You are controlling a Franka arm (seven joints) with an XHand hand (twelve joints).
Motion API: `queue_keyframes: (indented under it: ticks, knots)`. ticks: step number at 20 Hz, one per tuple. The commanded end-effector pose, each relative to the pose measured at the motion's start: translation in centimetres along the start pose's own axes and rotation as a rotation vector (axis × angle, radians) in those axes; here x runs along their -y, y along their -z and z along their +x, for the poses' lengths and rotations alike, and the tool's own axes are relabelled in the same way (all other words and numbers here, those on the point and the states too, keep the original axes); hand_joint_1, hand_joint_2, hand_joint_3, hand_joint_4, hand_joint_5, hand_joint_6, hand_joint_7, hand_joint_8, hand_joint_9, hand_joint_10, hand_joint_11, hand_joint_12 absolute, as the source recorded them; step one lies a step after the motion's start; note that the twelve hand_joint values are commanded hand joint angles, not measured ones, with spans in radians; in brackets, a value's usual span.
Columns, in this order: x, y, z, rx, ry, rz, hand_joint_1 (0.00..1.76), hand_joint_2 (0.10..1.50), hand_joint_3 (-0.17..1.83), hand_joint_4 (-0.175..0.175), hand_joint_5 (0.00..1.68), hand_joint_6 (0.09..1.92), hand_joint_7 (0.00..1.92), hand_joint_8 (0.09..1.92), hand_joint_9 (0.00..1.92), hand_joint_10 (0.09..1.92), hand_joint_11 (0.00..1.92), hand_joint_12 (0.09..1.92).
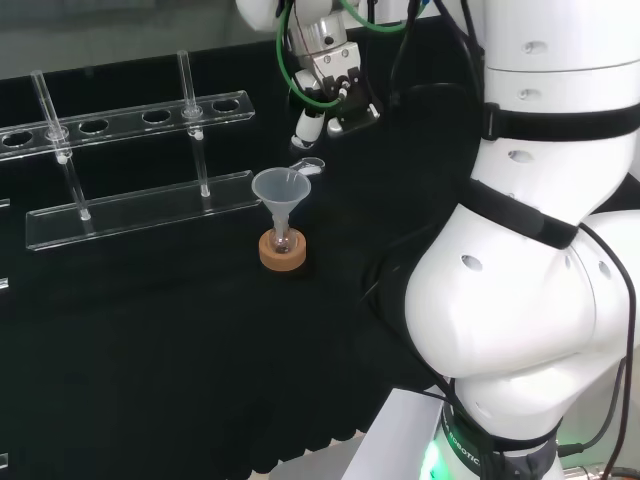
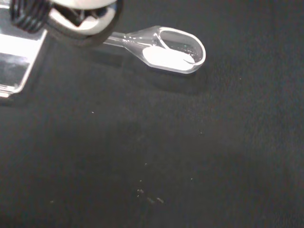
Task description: Pick up the weighing funnel.
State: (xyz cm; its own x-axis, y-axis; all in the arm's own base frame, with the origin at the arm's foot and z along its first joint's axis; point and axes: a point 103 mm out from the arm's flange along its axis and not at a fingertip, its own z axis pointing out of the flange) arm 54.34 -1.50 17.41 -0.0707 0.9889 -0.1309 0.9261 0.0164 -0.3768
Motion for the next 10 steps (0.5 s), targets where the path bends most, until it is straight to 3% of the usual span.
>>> queue_keyframes:
  ticks: [1, 10]
  knots:
    - [-1.8, -1.4, -0.6, 0.054, 0.023, 0.037, 0.92, 0.6, 0.5, -0.003, 0.6, 0.11, 0.33, 0.62, 0.62, 0.52, 0.46, 1.27]
    - [-2.9, -3.1, -1.0, 0.078, 0.007, 0.045, 0.93, 0.59, 0.51, 0.019, 0.7, 0.16, 0.34, 0.63, 0.61, 0.53, 0.45, 1.27]
